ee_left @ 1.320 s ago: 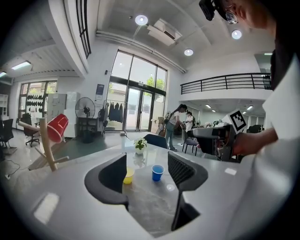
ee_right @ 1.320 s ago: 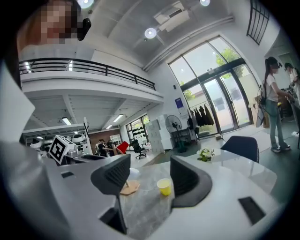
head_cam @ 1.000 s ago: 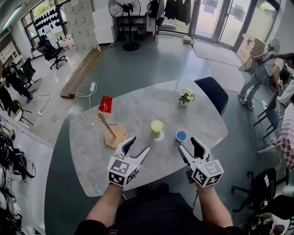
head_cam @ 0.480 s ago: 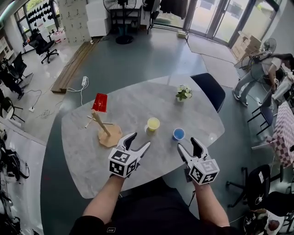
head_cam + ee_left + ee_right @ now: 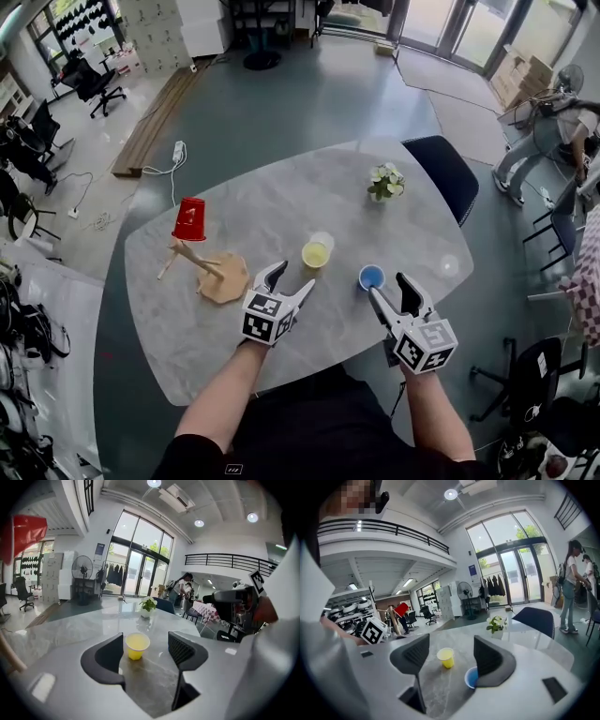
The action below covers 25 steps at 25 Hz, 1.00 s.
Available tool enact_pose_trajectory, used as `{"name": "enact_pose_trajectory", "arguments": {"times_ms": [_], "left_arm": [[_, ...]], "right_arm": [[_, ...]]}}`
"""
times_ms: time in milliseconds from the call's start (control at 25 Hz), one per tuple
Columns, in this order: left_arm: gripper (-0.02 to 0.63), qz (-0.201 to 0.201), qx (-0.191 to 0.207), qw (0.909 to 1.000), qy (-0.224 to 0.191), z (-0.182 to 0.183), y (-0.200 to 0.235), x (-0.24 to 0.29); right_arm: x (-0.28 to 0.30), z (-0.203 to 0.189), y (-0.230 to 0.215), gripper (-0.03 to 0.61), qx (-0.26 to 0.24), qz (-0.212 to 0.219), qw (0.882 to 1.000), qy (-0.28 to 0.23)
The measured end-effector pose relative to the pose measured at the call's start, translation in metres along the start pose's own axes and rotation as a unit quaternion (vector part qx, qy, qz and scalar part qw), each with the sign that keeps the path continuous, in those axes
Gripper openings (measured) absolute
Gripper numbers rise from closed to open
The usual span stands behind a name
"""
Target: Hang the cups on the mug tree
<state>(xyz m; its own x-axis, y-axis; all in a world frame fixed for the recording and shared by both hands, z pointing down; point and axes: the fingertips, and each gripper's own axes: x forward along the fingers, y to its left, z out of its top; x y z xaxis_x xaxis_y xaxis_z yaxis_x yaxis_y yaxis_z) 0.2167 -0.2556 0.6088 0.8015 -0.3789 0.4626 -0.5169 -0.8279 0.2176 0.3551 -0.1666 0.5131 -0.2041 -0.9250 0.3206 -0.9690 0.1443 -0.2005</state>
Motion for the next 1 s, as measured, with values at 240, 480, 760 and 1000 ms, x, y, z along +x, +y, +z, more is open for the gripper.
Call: {"name": "enact_pose_trajectory", "arguments": {"times_ms": [240, 480, 760, 1000], "left_arm": [[0.306, 0.007, 0.008, 0.9996, 0.026, -0.024, 0.015, 0.039], [0.372, 0.017, 0.004, 0.9991, 0.039, -0.045, 0.032, 0.074], [0.374, 0.003, 0.033, 0.9971, 0.068, -0.069, 0.038, 0.101], [0.374, 0.004, 0.057, 0.9949, 0.083, -0.079, 0.044, 0.118]], "right_arm": [[0.013, -0.023, -0.022, 0.27, 0.005, 0.002, 1.0, 0.027], [0.025, -0.055, -0.04, 0.27, 0.02, -0.001, 0.998, 0.057], [0.036, -0.067, -0.048, 0.27, 0.026, -0.001, 0.996, 0.08], [0.044, -0.074, -0.054, 0.27, 0.026, 0.001, 0.995, 0.1]]}}
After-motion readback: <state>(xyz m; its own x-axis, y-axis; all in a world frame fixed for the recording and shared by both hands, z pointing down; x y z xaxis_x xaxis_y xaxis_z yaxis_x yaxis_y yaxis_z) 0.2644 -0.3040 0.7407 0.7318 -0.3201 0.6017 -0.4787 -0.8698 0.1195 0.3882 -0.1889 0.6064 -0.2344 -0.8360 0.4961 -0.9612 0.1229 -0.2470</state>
